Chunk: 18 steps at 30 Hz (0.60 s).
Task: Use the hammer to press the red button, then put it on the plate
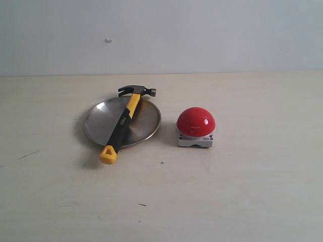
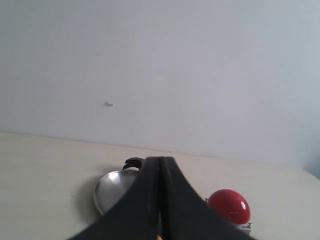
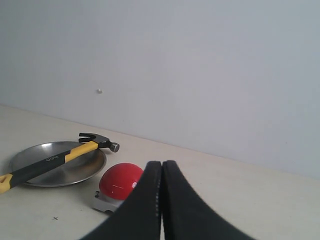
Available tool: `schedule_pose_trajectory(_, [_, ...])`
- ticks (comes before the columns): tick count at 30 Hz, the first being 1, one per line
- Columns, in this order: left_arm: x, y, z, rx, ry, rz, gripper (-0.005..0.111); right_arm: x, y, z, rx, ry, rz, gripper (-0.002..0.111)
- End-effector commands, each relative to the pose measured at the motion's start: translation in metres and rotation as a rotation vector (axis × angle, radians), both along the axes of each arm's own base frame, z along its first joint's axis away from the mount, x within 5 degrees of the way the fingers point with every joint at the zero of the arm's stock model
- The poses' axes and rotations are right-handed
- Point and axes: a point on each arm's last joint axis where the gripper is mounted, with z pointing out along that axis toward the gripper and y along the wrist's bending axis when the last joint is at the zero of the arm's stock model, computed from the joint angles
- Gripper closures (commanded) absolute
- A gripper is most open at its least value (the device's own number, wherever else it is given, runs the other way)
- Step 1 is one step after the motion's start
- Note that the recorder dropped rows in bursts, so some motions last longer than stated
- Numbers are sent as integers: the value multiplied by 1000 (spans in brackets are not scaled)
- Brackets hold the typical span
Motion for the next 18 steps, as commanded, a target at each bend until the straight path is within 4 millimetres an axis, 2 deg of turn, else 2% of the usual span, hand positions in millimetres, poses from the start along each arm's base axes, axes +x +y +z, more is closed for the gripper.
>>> schedule_pose_trajectory(1, [-1, 0, -6, 7, -1, -4, 107, 0, 0, -1, 3, 0, -7, 108])
schedule_pose_trajectory(5, [1, 1, -16, 62, 20, 25, 107, 0, 0, -1, 3, 0, -7, 108])
schedule_pose_trajectory(10, [4, 11, -35, 75, 77, 170, 107, 0, 0, -1, 3, 0, -7, 108])
schedule_pose_trajectory(18, [4, 20, -43, 92, 170, 300, 107, 0, 0, -1, 3, 0, -7, 108])
